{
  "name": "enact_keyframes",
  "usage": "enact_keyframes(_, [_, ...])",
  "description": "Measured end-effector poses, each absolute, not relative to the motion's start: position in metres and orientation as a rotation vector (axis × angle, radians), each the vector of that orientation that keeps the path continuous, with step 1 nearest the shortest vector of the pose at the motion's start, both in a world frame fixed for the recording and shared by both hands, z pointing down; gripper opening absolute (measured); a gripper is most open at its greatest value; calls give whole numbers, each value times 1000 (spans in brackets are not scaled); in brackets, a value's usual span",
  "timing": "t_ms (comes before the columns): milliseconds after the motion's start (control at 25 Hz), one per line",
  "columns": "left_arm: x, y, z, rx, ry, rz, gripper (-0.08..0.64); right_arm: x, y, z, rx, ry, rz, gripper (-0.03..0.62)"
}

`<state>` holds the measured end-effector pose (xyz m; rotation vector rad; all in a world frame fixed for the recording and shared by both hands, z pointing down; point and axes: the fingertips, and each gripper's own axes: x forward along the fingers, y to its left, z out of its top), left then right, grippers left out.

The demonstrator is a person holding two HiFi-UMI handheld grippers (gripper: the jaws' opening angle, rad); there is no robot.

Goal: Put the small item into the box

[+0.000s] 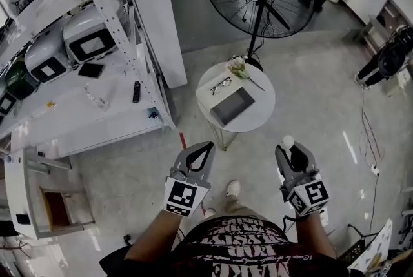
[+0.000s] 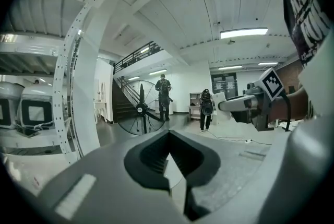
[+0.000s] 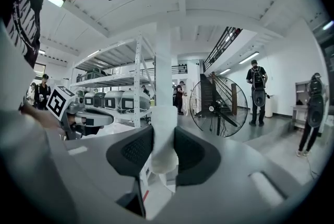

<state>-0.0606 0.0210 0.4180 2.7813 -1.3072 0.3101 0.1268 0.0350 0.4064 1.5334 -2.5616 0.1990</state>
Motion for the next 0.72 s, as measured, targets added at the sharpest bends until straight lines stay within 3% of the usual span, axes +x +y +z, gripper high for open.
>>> enact_keyframes(720, [-49,-80,379,2678,-1639,288,3,163,-79,404,1381,-2713,219,149])
